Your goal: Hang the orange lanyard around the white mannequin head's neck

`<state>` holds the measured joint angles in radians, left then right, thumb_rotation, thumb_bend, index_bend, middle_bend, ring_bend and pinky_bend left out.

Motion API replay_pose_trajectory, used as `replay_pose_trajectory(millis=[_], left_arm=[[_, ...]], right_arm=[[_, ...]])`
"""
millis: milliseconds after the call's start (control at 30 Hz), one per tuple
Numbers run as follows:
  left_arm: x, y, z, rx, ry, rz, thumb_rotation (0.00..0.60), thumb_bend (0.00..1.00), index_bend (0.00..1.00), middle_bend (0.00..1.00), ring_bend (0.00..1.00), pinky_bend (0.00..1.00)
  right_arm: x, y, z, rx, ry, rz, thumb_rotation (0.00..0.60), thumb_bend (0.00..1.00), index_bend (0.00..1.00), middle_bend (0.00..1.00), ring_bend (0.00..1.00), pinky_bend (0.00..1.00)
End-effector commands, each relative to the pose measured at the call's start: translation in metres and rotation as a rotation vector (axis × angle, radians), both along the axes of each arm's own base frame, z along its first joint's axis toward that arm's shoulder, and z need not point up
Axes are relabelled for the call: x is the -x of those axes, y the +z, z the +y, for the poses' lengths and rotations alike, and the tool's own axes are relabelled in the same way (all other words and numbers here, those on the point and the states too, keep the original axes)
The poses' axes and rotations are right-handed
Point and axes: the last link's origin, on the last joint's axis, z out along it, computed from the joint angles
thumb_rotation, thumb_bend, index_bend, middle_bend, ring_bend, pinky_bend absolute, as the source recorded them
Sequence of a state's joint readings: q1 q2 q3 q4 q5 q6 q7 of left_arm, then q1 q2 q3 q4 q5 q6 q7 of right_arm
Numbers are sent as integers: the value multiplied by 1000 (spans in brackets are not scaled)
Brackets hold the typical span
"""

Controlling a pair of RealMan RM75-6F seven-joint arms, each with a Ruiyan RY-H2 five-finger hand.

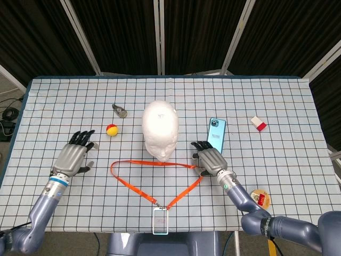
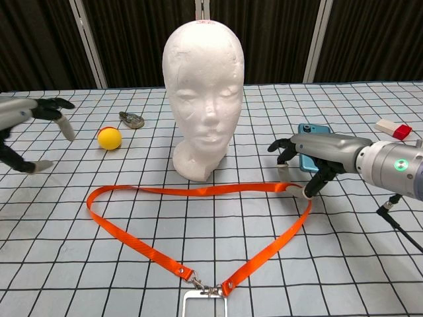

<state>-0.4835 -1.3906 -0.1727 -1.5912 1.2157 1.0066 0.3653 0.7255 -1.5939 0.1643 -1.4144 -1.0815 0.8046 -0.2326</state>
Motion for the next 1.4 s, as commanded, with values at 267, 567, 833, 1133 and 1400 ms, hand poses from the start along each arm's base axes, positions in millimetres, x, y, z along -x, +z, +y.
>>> replay_pose_trajectory(millis=[267, 567, 833, 1133, 1400], left_arm=[[-15, -69, 23, 85, 0, 2, 600, 365, 396, 0, 0, 0], [-14, -84, 26, 92, 3, -1, 600, 382, 437, 0, 0, 0], [-15, -95, 26, 113, 15, -6, 600, 423, 509, 0, 0, 0], [-15, -98, 25, 106, 26, -21, 600, 437, 645, 0, 0, 0], [-24, -86, 12, 92, -28, -56, 600, 438, 670, 0, 0, 0]], right_arm=[[-1, -5, -2, -21, -2, -6, 600, 476, 725, 72, 0, 0], [0, -3, -4, -18, -1, -10, 600, 476, 725, 74, 0, 0], [-1, 1, -6, -8, 5, -11, 600, 476, 725, 82, 0, 0], [0, 6, -6, -3, 13, -7, 600, 477, 725, 85, 0, 0], [-2, 17, 10, 1, 74, 21, 600, 477, 729, 87, 0, 0]])
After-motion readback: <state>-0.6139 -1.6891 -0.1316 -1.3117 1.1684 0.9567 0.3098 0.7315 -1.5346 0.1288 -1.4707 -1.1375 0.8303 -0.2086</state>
